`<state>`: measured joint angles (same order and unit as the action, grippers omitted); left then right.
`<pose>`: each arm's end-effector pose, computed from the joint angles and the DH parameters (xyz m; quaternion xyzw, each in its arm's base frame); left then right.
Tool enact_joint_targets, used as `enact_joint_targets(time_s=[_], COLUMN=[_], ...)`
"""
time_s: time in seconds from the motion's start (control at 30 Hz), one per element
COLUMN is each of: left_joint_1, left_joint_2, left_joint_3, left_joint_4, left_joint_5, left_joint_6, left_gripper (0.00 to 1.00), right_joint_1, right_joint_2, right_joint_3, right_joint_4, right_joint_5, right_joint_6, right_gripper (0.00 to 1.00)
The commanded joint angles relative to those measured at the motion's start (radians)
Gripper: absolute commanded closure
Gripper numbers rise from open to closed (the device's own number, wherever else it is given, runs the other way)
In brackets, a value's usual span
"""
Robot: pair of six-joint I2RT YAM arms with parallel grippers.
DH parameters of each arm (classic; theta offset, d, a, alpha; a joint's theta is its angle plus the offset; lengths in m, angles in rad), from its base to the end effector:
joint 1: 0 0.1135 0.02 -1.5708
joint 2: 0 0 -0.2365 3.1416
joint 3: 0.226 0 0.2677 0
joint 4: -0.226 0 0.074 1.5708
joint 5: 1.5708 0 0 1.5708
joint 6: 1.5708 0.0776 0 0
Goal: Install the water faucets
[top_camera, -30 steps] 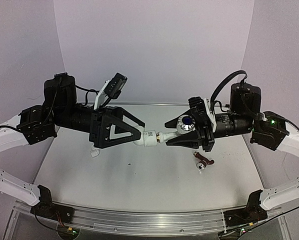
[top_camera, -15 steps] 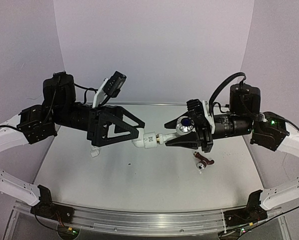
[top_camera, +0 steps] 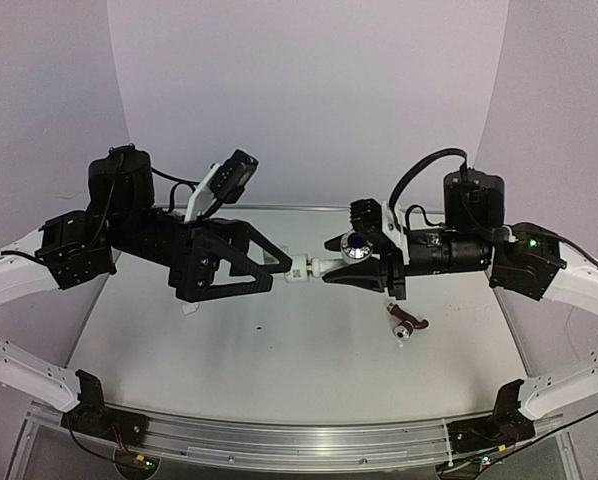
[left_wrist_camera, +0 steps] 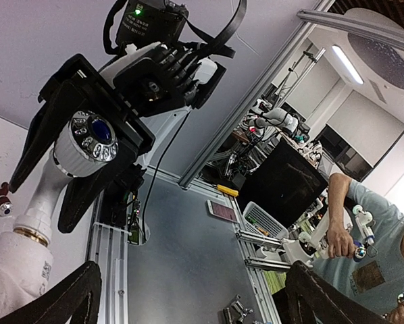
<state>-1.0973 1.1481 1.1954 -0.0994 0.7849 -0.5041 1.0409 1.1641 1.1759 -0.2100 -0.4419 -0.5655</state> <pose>0.0923 -0.3004 0.3947 0.4477 0.5639 -0.6497 0.2437 0.1371 0.2997 0.3654 -0.6396 0.4242 0.3104 0.5610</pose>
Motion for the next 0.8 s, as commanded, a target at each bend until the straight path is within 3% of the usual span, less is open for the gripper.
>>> enact_joint_targets(time_s=[0.0,0.2,0.33,0.37,0.43,0.77], left_joint_1=[-0.004,-0.004,-0.004,-0.004,-0.004,-0.004], left_joint_2=[-0.003,-0.038,-0.106,-0.118,-0.107,-0.016], left_joint_3=[0.011,0.032,0.020,0.024,0.048,0.079], left_joint_4=[0.022,-0.014,-0.029,-0.056,-0.138,-0.141], left_joint_5=[0.033,-0.052,-0.255,-0.355,-0.421,-0.300], left_joint_6=[-0.011,0.013,0.030,0.033,0.055,0.042], left_gripper=[0.06,0.02,0.00,0.00,0.00,0.00], right_joint_1=[-0.003,-0.003,-0.003,-0.003,-0.003,-0.003], right_joint_2=[-0.008,-0.027,-0.068,-0.079,-0.084,-0.059], right_joint_3=[0.064,0.036,0.000,-0.005,-0.002,0.034], right_joint_4=[0.086,0.080,0.078,0.078,0.078,0.079], right_joint_5=[0.030,-0.002,-0.033,-0.056,-0.083,-0.123], right_joint_6=[-0.018,-0.111,-0.206,-0.215,-0.212,-0.180], right_gripper=[1.00,1.00,1.00,1.00,1.00,1.00])
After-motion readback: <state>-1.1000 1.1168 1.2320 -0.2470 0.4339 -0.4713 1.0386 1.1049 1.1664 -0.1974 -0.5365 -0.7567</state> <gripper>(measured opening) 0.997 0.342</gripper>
